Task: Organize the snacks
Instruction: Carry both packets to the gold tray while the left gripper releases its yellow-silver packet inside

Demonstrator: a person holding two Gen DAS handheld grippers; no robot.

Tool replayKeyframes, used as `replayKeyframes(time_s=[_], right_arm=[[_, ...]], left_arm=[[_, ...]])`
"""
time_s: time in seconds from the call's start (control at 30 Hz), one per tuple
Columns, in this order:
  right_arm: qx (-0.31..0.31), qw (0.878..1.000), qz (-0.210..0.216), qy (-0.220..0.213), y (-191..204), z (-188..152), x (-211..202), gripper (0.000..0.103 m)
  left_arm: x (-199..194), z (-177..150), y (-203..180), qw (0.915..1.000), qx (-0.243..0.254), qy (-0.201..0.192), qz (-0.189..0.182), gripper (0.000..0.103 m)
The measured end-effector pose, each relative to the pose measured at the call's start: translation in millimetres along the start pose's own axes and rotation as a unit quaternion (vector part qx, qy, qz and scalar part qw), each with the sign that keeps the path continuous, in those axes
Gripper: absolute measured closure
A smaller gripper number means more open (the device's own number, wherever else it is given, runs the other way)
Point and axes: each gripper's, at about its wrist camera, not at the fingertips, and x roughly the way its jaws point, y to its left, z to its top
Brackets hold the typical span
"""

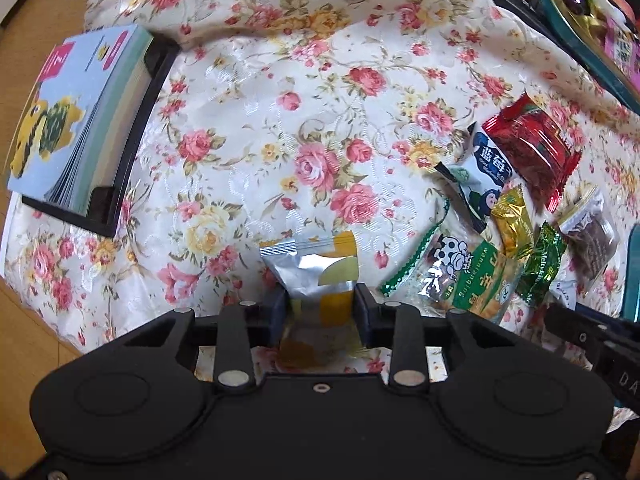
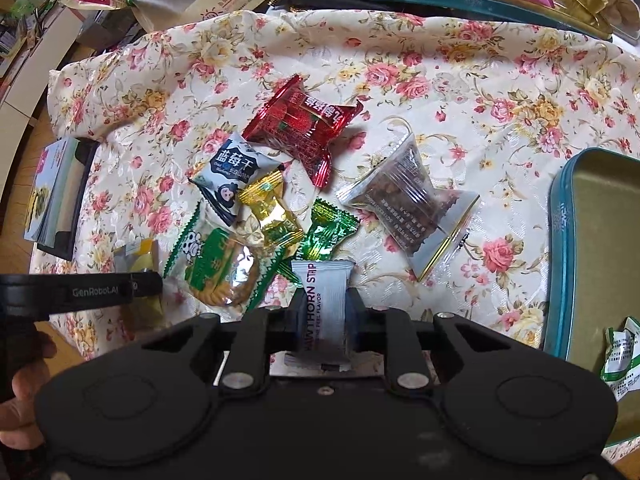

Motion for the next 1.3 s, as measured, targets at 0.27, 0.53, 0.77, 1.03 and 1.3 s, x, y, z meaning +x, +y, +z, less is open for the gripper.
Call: replayKeyframes(time_s=[0.27,0.53,0.77,1.03,1.3], right_arm=[[0.012,0.998,0.041,-0.044,0.5,12.5,-32.7,0.082],[0.026,0.993,0.036,-0.111,-11.7,21.9,-68.2,0.082],[0.053,0.986,0.014,-0.157,-40.4,22.7,-100.7,0.082],[0.111,0.975,-0.015,-0.192,-94.2,13.8,-139.7,0.082],[0.175,0.960,-0.042,-0.213,-151.9,-2.4,-166.1,0.081]], left_arm=[[-45.3,10.2,15.5,0.9980,-0.039,-0.049,-0.004,0.060],[-89.5,22.3,-23.7,0.9910,-0.010,-0.133,0.005,0.060],[-111.5,18.4,-77.5,0.9867,0.044,-0.154,-0.025,0.060],[-135.3,-2.4,-148.4,0.9721,0.127,-0.188,-0.058,0.060],[-146.1,-21.1,-214.0,0.9588,0.179,-0.195,-0.103,0.060]])
